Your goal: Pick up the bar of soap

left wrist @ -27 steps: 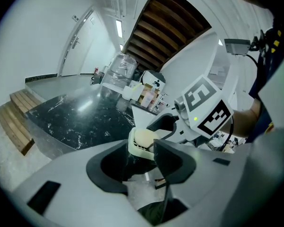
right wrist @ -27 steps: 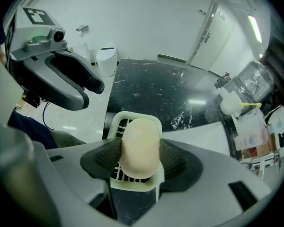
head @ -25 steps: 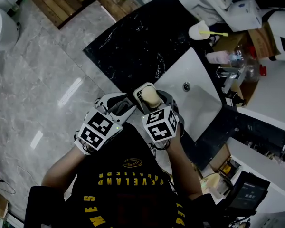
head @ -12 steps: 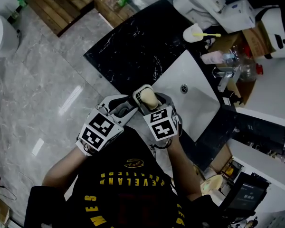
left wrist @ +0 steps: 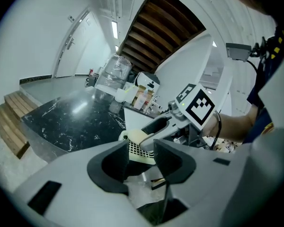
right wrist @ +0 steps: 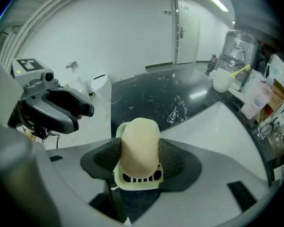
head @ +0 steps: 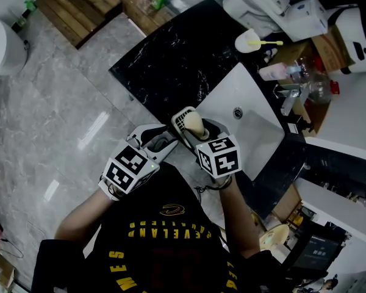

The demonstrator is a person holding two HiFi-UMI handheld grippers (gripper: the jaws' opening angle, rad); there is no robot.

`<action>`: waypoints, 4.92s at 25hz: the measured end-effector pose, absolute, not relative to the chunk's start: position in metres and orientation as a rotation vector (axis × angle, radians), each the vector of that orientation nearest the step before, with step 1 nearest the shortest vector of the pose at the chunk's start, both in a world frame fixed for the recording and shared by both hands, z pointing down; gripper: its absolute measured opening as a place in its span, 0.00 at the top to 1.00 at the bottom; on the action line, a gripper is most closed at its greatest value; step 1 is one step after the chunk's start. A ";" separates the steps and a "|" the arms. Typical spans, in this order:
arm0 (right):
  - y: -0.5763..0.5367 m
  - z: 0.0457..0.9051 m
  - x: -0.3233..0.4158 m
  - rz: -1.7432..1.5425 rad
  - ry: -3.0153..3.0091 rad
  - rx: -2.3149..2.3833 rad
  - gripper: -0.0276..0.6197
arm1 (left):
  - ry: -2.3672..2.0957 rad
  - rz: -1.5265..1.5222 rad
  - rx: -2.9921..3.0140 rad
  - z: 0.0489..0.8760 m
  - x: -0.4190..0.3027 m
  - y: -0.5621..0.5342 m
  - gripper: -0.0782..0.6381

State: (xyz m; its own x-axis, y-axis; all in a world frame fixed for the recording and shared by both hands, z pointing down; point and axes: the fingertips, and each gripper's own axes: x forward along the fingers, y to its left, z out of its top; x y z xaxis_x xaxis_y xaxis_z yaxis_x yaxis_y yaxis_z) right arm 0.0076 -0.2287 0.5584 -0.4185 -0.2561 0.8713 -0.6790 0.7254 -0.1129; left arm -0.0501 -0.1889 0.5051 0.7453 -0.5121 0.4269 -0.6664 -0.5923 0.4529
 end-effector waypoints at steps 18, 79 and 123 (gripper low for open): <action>-0.235 0.439 -0.014 1.122 -2.632 0.790 0.55 | -0.761 0.153 2.522 0.448 -0.026 -0.188 0.61; -0.220 0.349 -0.011 1.188 -3.050 0.526 0.55 | -0.749 0.268 3.120 0.352 -0.009 -0.185 0.66; -0.213 0.358 0.001 1.215 -3.048 0.461 0.55 | -0.800 0.310 3.095 0.360 0.004 -0.179 0.66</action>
